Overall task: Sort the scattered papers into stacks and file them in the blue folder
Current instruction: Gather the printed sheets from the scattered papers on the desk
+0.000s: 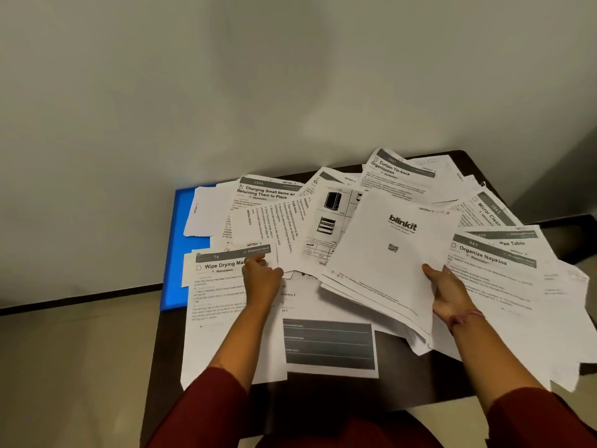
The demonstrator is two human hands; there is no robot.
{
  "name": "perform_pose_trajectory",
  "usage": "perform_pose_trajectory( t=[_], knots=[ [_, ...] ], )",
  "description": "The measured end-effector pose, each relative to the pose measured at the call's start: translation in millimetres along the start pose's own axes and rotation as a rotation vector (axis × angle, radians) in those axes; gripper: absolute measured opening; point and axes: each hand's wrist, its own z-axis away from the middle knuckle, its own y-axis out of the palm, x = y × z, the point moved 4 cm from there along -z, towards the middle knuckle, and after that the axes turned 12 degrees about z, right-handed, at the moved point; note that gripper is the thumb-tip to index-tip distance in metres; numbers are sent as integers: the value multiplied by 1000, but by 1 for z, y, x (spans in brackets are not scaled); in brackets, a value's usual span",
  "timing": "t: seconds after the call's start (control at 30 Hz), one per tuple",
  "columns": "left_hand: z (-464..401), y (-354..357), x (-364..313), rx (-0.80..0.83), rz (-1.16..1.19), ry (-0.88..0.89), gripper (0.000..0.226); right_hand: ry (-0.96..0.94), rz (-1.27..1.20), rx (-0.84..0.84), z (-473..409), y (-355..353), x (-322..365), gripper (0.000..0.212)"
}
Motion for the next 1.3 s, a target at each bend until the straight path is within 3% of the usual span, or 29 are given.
perform_pose_trajectory(
  t=[0.1,0.27,0.53,0.67,0.9,1.07,1.17,1.3],
  knots=[
    [-8,24,-5,34,-22,-36,48,30,63,5,-10,14,8,22],
    [-28,63,-15,106,-113,-74,42,50,161,52,-34,39,21,40],
    [-62,98,-30,44,-237,-35,31,64,187,98,-74,71,38,32],
    [-75,112,-34,73,-259,-55,40,38,251,105,-87,83,43,33],
    [-90,123,-27,115,-350,-116,48,-81,515,-45,-102,94,37,32],
    [-93,127,-25,128,-289,-143,42,-138,785,-234,-107,99,34,49],
    [-93,131,-25,169,-228,-125,42,-141,778,-206,-107,104,33,46],
    [-87,140,-29,341,-99,-151,32,-123,675,-211,-102,106,38,55]
  ],
)
